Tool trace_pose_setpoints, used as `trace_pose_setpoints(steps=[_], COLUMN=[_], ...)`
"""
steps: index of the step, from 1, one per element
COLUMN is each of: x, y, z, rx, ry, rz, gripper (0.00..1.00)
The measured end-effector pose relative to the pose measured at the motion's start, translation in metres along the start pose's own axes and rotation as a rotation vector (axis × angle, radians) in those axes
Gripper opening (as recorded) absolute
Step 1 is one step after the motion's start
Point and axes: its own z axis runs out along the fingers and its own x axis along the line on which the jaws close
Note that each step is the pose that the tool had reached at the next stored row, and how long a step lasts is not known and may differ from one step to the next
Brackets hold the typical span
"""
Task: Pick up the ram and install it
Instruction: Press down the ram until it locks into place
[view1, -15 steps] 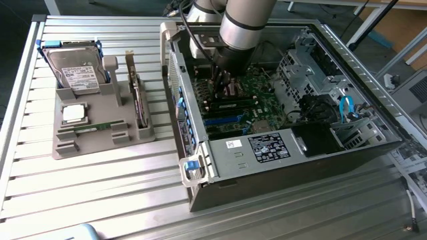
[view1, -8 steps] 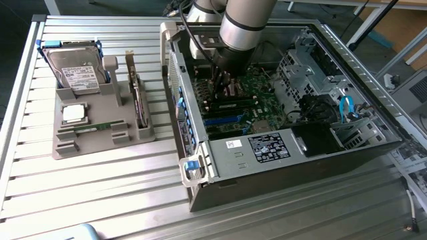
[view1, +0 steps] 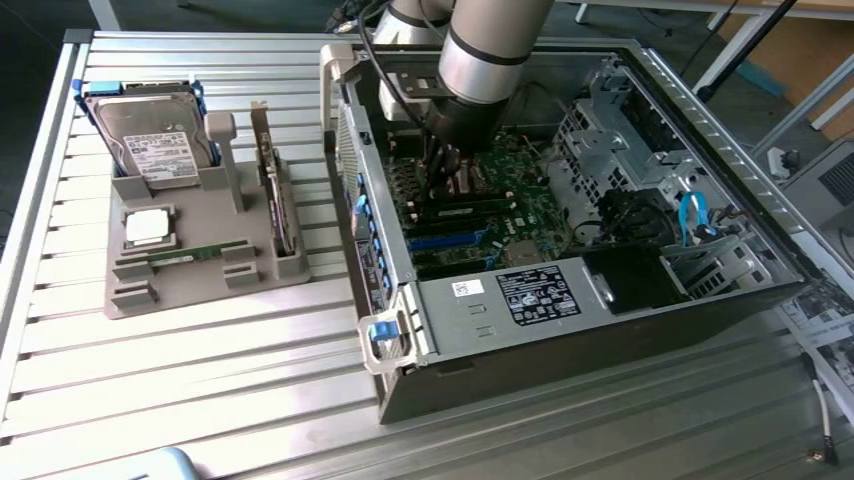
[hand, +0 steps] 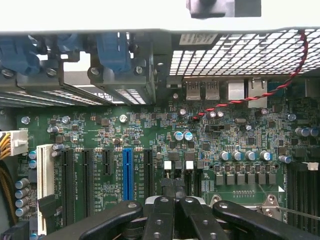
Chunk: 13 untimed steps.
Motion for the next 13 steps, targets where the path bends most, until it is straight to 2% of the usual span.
trace_pose_setpoints(steps=[13], x=[0.0], y=[-0.0001], z=[0.0027], rx=[-0.0002], ry=[0.0003], rz=[0.0], gripper=[0.11])
